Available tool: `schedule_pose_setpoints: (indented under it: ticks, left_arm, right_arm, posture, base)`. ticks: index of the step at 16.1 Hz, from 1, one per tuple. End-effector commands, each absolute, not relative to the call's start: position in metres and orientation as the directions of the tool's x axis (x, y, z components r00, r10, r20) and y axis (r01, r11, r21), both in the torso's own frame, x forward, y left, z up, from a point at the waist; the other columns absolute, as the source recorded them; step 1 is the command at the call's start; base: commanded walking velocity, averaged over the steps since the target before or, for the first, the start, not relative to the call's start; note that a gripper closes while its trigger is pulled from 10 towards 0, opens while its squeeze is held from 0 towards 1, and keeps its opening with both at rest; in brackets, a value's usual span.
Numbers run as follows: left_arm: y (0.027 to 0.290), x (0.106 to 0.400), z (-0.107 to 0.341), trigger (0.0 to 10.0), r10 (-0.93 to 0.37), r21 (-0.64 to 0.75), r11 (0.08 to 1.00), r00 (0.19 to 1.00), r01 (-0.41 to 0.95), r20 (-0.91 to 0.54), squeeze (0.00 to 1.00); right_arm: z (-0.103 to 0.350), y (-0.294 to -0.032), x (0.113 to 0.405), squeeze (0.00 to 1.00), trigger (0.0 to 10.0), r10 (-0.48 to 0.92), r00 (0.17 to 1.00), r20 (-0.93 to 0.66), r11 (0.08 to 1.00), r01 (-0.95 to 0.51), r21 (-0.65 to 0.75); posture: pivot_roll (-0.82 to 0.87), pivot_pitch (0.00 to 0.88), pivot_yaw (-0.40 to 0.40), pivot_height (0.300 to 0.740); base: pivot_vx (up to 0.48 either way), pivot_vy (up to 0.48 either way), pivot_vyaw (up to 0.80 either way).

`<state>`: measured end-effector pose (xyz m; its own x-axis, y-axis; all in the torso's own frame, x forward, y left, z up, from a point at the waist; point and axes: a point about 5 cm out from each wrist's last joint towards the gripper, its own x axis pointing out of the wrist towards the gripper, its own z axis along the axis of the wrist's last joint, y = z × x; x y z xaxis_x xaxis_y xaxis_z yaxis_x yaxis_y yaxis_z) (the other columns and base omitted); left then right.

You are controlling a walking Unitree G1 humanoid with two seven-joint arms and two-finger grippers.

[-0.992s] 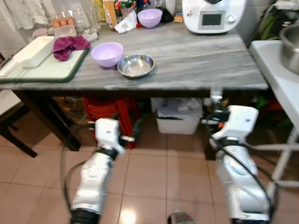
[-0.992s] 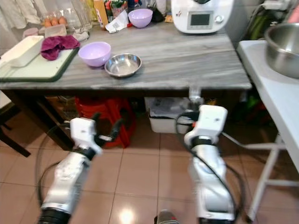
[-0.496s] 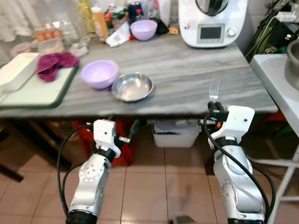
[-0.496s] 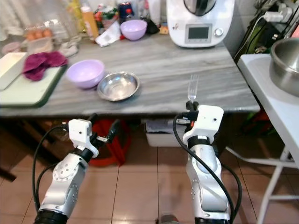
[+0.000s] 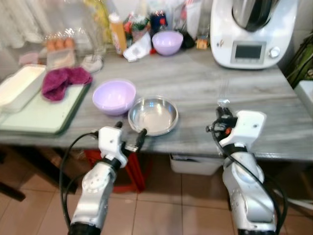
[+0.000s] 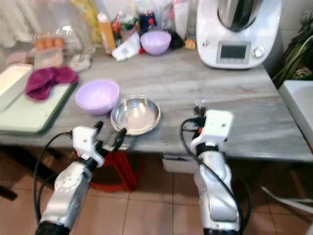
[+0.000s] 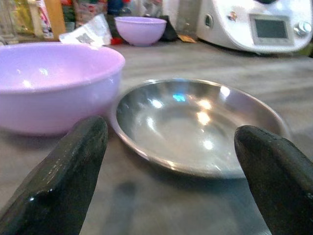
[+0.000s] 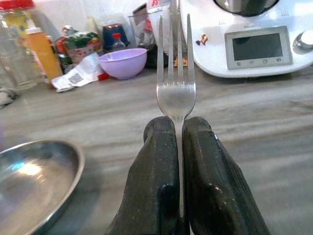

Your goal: Setting the table

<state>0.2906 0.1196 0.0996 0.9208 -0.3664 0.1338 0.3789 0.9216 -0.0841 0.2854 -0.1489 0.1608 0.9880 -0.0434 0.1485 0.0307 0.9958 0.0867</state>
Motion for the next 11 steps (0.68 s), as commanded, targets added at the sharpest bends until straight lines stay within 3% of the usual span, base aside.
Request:
schedule_pose_setpoints:
  ticks: [1,6,11]
  left_arm:
    - [0.113,0.289,0.110,10.0,-0.398,-0.072,0.907,0.900,0.416,0.179,0.00]
    - [0.127,0.273,0.115,10.0,-0.454,0.014,0.888,0.871,0.460,0.188,0.00]
    - [0.139,0.248,0.106,10.0,-0.641,0.074,0.768,0.763,0.637,0.089,0.00]
  right_arm:
    - [0.163,-0.156,0.285,0.00,10.0,-0.065,0.985,0.159,0.996,0.053,0.076]
    - [0.163,-0.155,0.286,0.00,10.0,-0.066,0.985,0.158,0.995,0.054,0.080]
    - [0.156,-0.161,0.293,0.00,10.0,-0.100,0.992,0.081,0.987,0.089,0.130]
  posture:
    - [-0.21,0.115,0.053,0.740]
    - [-0.20,0.117,0.053,0.740]
    - [-0.19,0.132,0.068,0.740]
  base:
    - [0.000,0.000,0.00]
    - [0.000,0.000,0.00]
    - [0.000,0.000,0.00]
